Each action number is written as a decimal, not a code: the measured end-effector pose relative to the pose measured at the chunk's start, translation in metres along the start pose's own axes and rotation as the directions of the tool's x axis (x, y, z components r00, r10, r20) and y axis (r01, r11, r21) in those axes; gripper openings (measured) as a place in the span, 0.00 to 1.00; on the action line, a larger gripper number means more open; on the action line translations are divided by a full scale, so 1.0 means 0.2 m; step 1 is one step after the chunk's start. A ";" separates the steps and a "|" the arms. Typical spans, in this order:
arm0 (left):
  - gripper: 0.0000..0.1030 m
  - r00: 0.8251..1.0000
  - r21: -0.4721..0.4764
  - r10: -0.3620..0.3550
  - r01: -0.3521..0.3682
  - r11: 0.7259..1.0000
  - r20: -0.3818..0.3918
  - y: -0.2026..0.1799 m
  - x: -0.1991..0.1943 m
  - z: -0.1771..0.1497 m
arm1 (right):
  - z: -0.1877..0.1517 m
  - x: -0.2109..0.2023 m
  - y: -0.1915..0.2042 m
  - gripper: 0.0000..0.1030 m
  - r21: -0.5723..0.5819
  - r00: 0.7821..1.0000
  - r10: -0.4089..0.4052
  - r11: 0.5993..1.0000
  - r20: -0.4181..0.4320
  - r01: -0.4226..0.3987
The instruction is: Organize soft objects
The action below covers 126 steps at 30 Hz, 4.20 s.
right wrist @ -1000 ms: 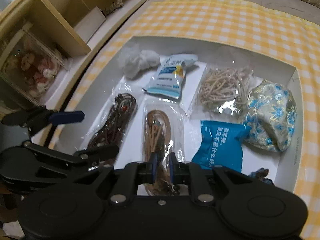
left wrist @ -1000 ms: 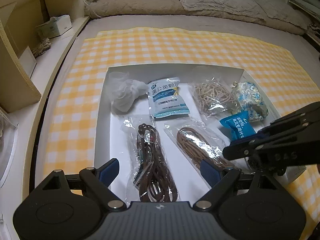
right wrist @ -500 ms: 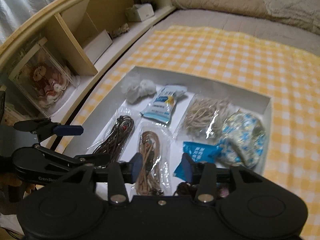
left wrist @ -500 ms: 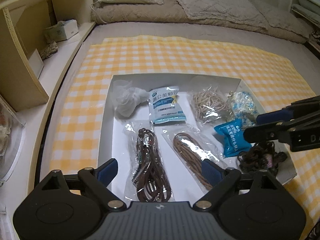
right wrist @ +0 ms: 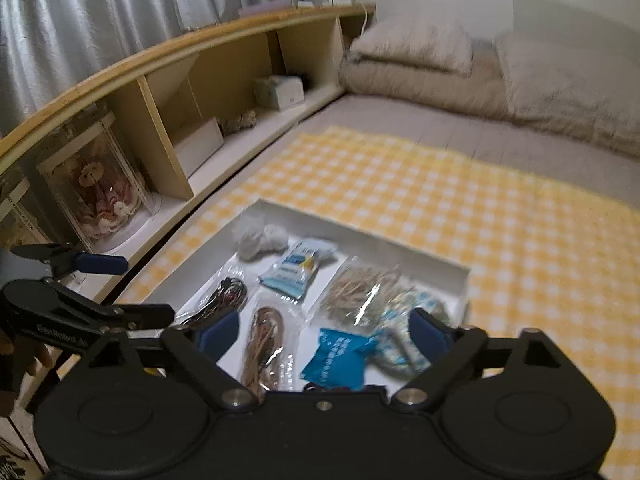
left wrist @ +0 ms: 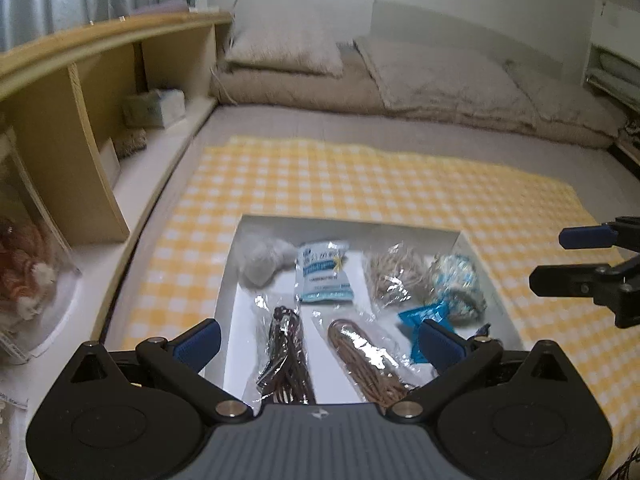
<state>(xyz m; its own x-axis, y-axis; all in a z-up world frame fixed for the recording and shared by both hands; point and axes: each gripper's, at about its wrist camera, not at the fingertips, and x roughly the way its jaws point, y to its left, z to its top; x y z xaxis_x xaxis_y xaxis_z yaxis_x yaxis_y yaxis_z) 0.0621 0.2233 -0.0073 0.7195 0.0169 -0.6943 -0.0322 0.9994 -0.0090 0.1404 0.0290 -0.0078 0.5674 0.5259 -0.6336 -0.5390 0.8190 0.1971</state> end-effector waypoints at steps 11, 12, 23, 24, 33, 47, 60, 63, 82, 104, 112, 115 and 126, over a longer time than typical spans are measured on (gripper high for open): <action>1.00 0.987 -0.009 -0.021 0.023 1.000 0.158 -0.14 -0.28 -0.07 | -0.14 -0.28 0.03 1.00 -0.037 0.994 -0.050 0.998 0.100 0.054; 1.00 0.986 -0.006 -0.024 0.025 1.000 0.165 -0.16 -0.30 -0.08 | -0.16 -0.30 0.02 1.00 -0.034 0.993 -0.054 0.998 0.105 0.058; 1.00 0.978 0.013 0.016 -0.019 1.000 0.206 -0.27 -0.40 -0.24 | -0.34 -0.48 -0.01 1.00 0.009 0.974 -0.122 0.992 0.189 0.122; 1.00 0.977 0.010 0.017 -0.020 1.000 0.210 -0.27 -0.40 -0.25 | -0.36 -0.49 -0.01 1.00 0.015 0.972 -0.127 0.992 0.195 0.126; 1.00 0.972 0.012 0.015 -0.018 1.000 0.235 -0.33 -0.43 -0.33 | -0.48 -0.57 -0.01 1.00 0.071 0.953 -0.179 0.984 0.246 0.166; 1.00 0.973 0.053 -0.004 -0.008 0.999 0.229 -0.39 -0.44 -0.37 | -0.61 -0.64 0.02 1.00 0.038 0.930 -0.231 0.972 0.287 0.230; 1.00 0.974 0.069 -0.011 -0.005 0.998 0.227 -0.41 -0.44 -0.37 | -0.61 -0.65 0.00 1.00 0.069 0.926 -0.237 0.972 0.294 0.227; 1.00 0.974 0.070 -0.011 -0.005 0.998 0.227 -0.41 -0.44 -0.37 | -0.61 -0.65 0.00 1.00 0.069 0.926 -0.237 0.971 0.295 0.227; 1.00 0.974 0.070 -0.007 -0.009 0.998 0.227 -0.40 -0.44 -0.37 | -0.61 -0.65 0.01 1.00 0.070 0.926 -0.237 0.972 0.295 0.226; 1.00 0.975 0.069 -0.006 -0.010 0.998 0.224 -0.40 -0.44 -0.37 | -0.61 -0.65 0.01 1.00 0.070 0.925 -0.238 0.971 0.295 0.227; 1.00 0.975 0.070 -0.006 -0.010 0.997 0.224 -0.40 -0.44 -0.37 | -0.62 -0.65 0.01 1.00 0.070 0.926 -0.237 0.972 0.295 0.226; 1.00 0.974 0.069 -0.005 -0.011 0.998 0.225 -0.40 -0.44 -0.37 | -0.62 -0.65 0.01 1.00 0.070 0.926 -0.237 0.972 0.295 0.226; 1.00 0.975 0.067 -0.001 -0.014 0.998 0.223 -0.39 -0.44 -0.37 | -0.62 -0.65 0.01 1.00 0.072 0.925 -0.237 0.972 0.296 0.226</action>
<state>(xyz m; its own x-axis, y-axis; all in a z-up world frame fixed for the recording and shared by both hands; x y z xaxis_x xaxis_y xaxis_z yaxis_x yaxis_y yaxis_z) -0.0495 0.1410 0.0005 0.8559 0.0216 -0.5166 0.0044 0.9988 0.0490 -0.0111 -0.0670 -0.0170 0.8369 0.3605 -0.4120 -0.3508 0.9309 0.1020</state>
